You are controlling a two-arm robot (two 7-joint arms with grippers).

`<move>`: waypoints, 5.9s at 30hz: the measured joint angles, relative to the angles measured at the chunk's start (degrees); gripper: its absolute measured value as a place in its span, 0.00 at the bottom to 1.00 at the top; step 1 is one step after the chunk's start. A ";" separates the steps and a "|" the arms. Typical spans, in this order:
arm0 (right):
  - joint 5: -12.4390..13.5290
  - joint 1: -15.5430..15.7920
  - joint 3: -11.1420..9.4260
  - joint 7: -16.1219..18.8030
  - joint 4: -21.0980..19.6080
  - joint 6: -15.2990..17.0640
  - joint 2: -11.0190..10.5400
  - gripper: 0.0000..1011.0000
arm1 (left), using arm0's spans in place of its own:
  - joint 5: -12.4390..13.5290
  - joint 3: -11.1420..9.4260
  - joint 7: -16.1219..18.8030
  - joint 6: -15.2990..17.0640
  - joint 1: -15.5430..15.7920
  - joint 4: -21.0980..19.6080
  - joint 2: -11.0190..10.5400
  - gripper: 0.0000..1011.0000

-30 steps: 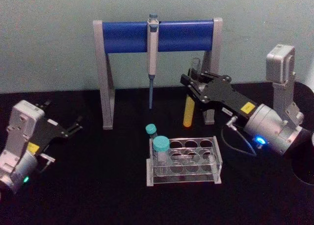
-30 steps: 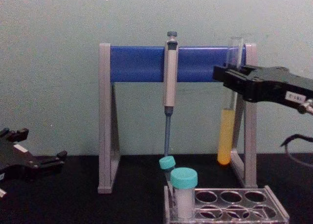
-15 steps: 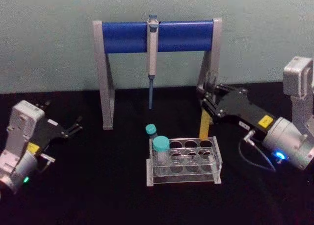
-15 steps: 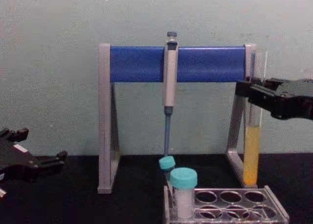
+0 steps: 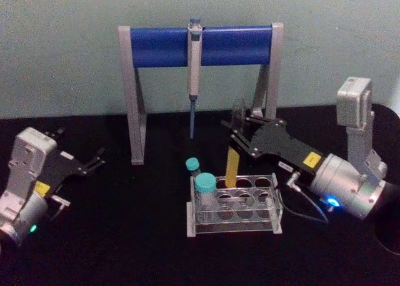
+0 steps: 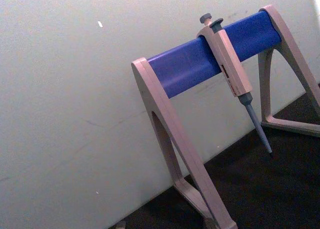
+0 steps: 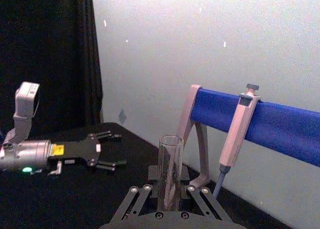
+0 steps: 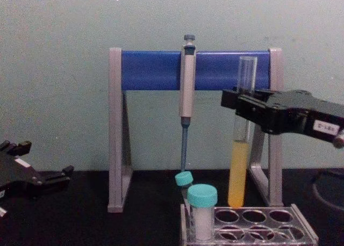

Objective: Pick up the test tube from the test tube rack, shake it, then place it back into the test tube rack.

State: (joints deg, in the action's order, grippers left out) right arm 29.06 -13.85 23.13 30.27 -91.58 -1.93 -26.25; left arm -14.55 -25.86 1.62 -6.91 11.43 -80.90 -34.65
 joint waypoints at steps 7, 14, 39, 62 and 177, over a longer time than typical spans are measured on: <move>-0.35 -2.98 0.30 -0.64 3.35 -1.44 1.92 0.23 | 0.00 0.00 0.00 0.00 0.00 0.00 0.00 0.99; -0.76 -4.27 -0.45 -1.84 5.29 -1.81 2.57 0.23 | 0.00 0.00 0.00 0.00 0.00 0.00 0.00 0.99; -0.91 2.91 -4.90 -4.48 -1.66 -0.15 -1.66 0.23 | 0.00 0.00 0.00 0.00 0.00 0.00 0.00 0.99; 0.95 -1.03 -0.52 -1.38 2.06 -0.94 2.05 0.23 | 0.00 0.00 0.00 0.00 0.00 0.00 0.00 0.99; 1.51 -1.05 -2.22 -0.35 2.82 -0.81 1.06 0.23 | 0.00 0.00 0.00 0.00 0.00 0.00 0.00 0.99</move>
State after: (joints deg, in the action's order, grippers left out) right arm 30.57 -14.90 20.90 29.92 -88.77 -2.74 -25.19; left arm -14.55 -25.86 1.62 -6.91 11.43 -80.90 -34.65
